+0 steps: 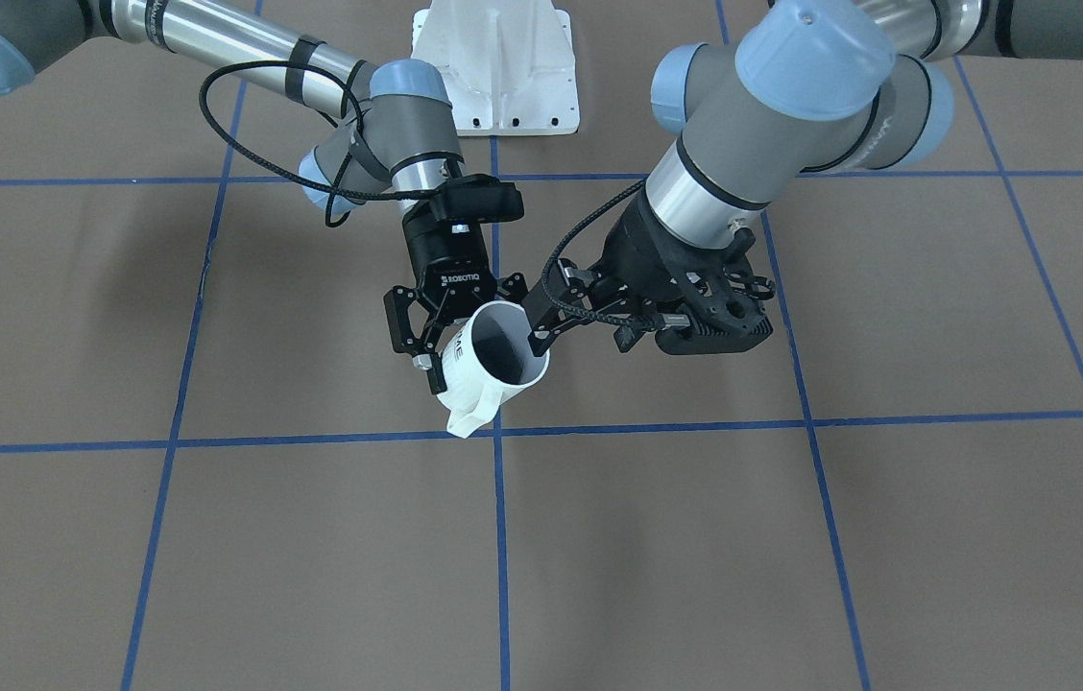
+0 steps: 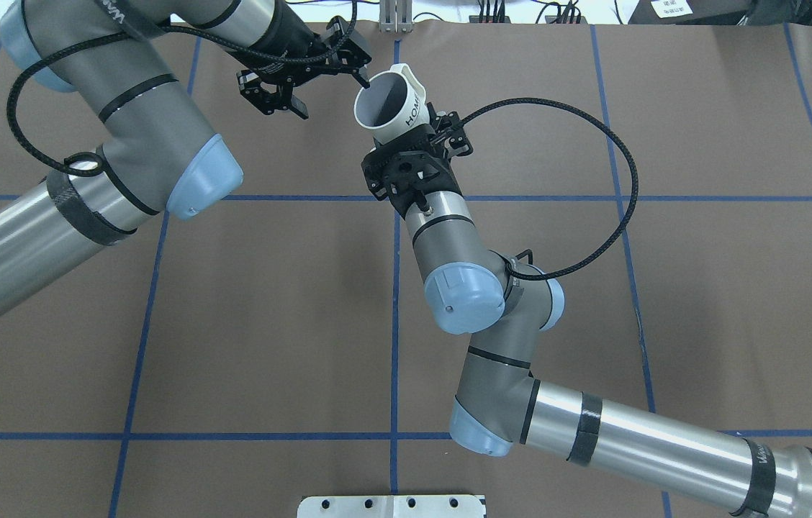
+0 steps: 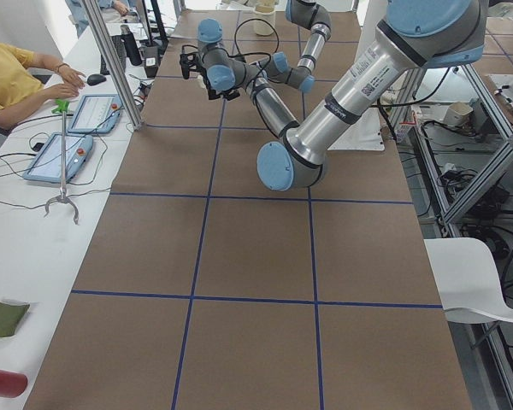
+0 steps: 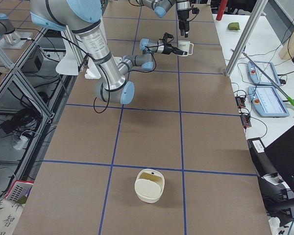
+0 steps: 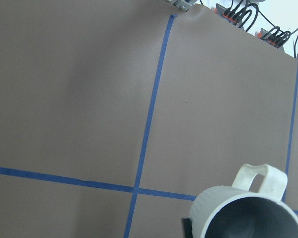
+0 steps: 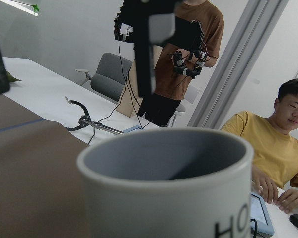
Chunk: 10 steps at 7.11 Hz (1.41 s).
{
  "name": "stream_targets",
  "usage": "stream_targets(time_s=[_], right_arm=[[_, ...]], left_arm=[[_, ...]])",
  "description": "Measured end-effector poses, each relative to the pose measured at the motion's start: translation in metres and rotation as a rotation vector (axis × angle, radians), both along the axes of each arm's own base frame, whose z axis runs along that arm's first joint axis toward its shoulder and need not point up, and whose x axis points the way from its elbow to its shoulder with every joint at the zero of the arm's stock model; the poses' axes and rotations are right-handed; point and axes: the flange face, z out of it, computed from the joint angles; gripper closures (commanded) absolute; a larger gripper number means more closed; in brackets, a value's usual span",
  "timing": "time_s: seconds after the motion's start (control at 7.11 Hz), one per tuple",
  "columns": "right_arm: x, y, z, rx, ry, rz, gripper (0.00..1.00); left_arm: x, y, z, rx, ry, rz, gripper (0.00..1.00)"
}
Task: Left arm hands cup to right arm to dump lemon
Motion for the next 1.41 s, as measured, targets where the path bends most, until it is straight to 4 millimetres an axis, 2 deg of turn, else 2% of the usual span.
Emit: stream_targets(time_s=[0.28, 0.56, 0.98, 1.27, 1.41], right_arm=[[-0.003, 0.005, -0.006, 0.004, -0.009, 0.001, 1.0], [-0.003, 0.006, -0.006, 0.005, -0.011, 0.001, 1.0], [-0.003, 0.006, -0.007, 0.006, -0.015, 0.0, 1.0], [-0.002, 0.007, -0.008, 0.007, -0.021, -0.001, 1.0], [-0.002, 0.007, -0.008, 0.008, -0.023, -0.001, 0.99]], left_arm=[[0.008, 0.005, -0.001, 0.015, 0.012, 0.012, 0.37], [0.015, 0.01, 0.001, 0.027, 0.017, 0.026, 0.56], [0.019, 0.013, 0.002, 0.031, 0.017, 0.035, 0.73], [0.02, 0.013, 0.002, 0.031, 0.017, 0.036, 0.76], [0.02, 0.013, 0.002, 0.031, 0.017, 0.036, 0.81]])
